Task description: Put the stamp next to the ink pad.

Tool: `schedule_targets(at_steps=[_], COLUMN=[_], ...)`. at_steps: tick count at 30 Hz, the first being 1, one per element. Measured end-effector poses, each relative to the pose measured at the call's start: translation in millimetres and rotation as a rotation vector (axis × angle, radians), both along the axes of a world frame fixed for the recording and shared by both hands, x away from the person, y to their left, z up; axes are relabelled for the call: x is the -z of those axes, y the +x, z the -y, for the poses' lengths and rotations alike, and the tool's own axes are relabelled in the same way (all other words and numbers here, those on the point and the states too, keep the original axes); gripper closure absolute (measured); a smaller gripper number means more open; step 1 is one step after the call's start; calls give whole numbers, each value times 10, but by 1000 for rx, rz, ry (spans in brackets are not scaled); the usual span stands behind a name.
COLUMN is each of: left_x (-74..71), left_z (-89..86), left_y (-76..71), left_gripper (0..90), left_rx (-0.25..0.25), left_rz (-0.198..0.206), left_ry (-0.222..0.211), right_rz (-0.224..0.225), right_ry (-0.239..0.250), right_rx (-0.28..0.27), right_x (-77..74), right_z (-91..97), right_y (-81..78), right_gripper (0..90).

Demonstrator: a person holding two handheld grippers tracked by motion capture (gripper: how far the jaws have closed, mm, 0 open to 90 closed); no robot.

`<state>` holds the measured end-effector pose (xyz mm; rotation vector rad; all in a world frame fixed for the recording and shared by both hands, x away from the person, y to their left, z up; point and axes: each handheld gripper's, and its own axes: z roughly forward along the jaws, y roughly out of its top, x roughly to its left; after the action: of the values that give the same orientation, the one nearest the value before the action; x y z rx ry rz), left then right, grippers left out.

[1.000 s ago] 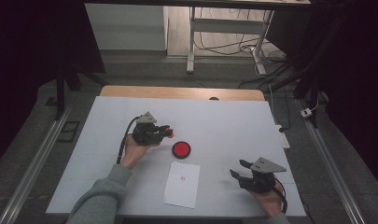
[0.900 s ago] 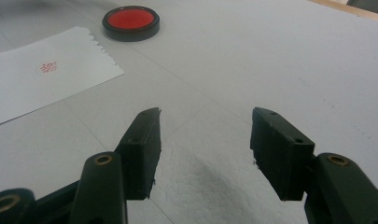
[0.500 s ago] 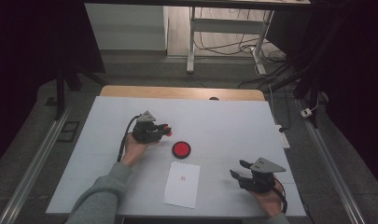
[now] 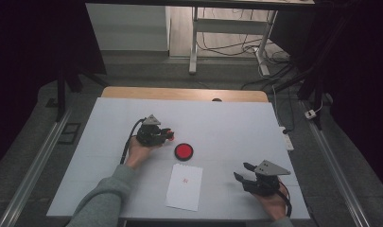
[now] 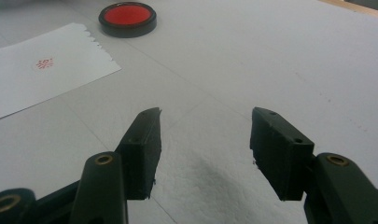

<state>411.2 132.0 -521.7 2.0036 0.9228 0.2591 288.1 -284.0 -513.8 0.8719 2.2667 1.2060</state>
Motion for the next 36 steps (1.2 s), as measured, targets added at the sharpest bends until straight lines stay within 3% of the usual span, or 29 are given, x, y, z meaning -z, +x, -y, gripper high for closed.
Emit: schedule_targets(at_steps=[19,36], left_x=[122,145], left_z=[72,76], left_y=[4,-24], left_gripper=[717,706], left_rx=[2,6], left_rz=[-11,8], left_ry=[85,95], right_rz=[-5,-4], right_ry=[-2,0], right_rx=[-6,-4], right_x=[11,8], right_z=[-8,-4], right_y=[10,13], right_gripper=[423,422])
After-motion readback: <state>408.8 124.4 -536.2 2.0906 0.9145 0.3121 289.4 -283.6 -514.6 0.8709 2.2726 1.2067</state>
